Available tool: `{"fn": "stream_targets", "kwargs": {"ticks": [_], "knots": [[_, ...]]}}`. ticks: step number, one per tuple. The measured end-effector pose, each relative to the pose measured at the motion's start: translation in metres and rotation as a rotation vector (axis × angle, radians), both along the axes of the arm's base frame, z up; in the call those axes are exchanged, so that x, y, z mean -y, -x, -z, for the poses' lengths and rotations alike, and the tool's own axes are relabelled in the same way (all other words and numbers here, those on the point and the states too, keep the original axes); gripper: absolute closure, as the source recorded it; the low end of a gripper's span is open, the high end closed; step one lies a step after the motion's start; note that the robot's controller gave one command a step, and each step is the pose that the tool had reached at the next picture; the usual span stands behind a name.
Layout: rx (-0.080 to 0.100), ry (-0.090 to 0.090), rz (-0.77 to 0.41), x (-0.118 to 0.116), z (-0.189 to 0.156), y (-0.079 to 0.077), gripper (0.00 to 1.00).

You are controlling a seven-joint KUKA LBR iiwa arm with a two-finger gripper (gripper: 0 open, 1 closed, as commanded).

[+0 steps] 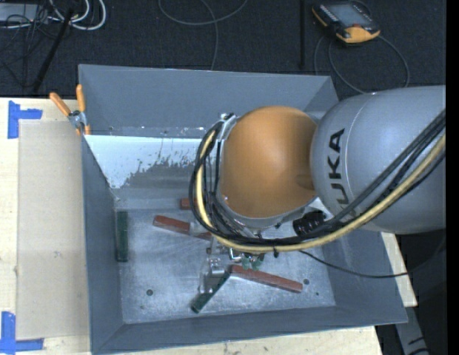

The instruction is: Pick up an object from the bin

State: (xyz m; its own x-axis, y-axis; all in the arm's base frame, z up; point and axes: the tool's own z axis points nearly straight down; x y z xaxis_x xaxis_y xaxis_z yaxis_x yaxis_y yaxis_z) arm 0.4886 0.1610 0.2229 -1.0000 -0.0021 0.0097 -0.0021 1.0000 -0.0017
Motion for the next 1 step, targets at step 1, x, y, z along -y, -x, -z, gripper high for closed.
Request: {"fn": "stream_targets", "kwargs": {"ticks": [1], "knots": [[0.008,-0.001,0.004,0.0012,-0.0039,-0.0019,0.0]]}}
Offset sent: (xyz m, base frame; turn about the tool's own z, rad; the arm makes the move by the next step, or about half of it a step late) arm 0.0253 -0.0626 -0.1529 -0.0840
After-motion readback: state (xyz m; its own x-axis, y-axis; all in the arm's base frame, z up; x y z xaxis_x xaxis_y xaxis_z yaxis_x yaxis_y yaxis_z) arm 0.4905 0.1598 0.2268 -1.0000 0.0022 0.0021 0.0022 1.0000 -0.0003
